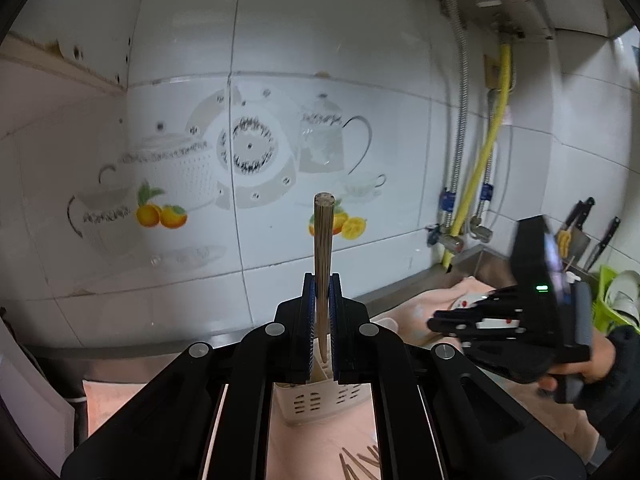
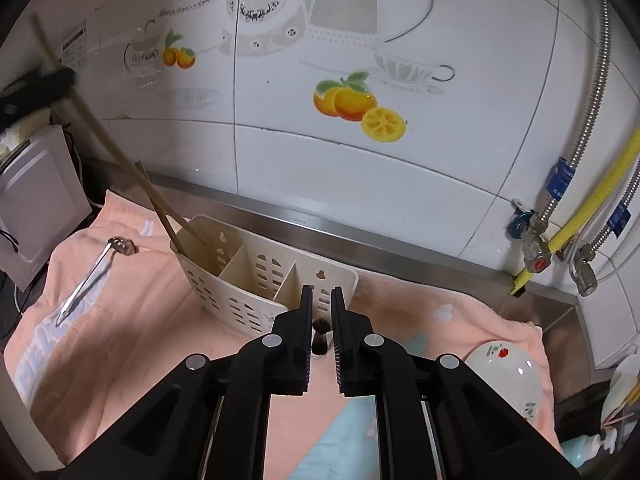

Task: Organize utensils
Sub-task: 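Lower the chopstick into the holder with the left gripper and open it, then withdraw both open grippers from the holder toward the loose chopsticks, then close the right gripper on a wooden chopstick while the left gripper grasps another, then lift the chopstick with the left gripper into the holder while the right gripper inserts its chopstick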

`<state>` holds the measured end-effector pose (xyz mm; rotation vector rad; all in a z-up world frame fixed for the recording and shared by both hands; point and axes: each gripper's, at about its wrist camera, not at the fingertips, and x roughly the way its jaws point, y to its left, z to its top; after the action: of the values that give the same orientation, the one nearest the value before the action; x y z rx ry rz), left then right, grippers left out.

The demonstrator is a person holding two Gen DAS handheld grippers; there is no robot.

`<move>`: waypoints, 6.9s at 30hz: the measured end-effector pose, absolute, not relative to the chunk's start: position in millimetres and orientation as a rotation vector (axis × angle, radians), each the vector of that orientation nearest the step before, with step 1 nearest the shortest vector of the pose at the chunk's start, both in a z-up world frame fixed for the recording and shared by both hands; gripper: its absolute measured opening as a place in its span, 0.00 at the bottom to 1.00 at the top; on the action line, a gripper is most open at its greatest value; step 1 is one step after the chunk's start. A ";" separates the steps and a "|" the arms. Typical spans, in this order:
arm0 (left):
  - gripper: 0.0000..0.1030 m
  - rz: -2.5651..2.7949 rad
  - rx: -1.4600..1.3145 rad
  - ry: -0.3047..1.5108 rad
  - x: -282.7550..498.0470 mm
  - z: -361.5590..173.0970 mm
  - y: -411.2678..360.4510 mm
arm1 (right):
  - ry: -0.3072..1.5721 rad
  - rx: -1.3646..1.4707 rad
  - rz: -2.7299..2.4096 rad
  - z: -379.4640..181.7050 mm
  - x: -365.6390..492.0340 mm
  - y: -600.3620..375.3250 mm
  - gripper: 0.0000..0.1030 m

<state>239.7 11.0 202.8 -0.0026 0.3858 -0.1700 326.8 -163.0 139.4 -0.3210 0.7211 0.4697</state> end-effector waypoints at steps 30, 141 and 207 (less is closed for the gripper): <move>0.07 -0.140 -0.039 0.601 291.6 128.9 19.0 | 0.627 -0.291 0.524 135.1 265.4 -173.6 0.61; 0.95 -0.058 -0.108 0.813 77.1 -38.2 15.9 | 0.864 -0.223 0.525 -63.2 109.7 -220.1 0.08; 0.07 -0.131 -0.049 0.846 95.8 -57.4 -19.7 | 0.679 -0.160 0.578 9.8 94.4 -216.7 0.06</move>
<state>95.8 -19.7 -57.4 -0.0493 0.8465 -0.1307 94.4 -216.7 9.8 -0.1604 0.6788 0.5783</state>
